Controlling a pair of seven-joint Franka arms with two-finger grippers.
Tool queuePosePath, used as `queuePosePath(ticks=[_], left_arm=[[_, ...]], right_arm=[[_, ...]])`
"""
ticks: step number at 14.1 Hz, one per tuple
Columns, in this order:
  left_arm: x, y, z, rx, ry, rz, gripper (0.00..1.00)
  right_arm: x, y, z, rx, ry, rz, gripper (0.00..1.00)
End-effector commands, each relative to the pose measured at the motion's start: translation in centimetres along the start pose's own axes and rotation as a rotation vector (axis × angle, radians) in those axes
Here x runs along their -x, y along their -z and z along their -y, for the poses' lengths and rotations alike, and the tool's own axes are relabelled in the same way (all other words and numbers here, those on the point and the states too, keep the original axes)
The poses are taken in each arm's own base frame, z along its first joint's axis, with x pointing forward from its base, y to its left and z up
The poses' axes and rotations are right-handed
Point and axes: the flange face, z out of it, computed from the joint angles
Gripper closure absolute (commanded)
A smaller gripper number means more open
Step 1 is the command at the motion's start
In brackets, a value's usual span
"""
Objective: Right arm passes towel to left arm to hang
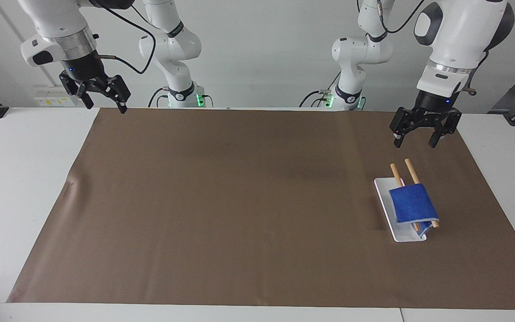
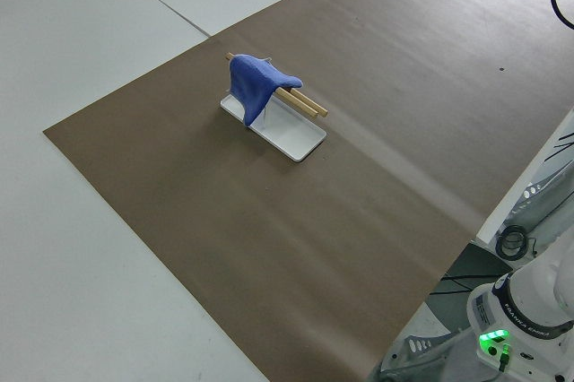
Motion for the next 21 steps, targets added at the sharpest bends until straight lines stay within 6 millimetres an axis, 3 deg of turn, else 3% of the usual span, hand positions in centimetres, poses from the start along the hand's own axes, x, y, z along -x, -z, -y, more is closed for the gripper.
queuePosePath(ticks=[1,9,21], left_arm=[[-0.5,3.0,0.7,-0.019,-0.065,0.071,0.00],[2.7,3.6,0.7,-0.004,-0.109,0.261,0.00],[3.2,2.5,1.7,-0.021,-0.049,0.243,0.00]], right_arm=[[0.1,-0.2,0.0,-0.014,-0.010,0.014,0.00],[0.2,-0.3,0.0,-0.014,-0.010,0.015,0.00],[0.9,-0.9,0.7,-0.013,0.101,0.038,0.00]])
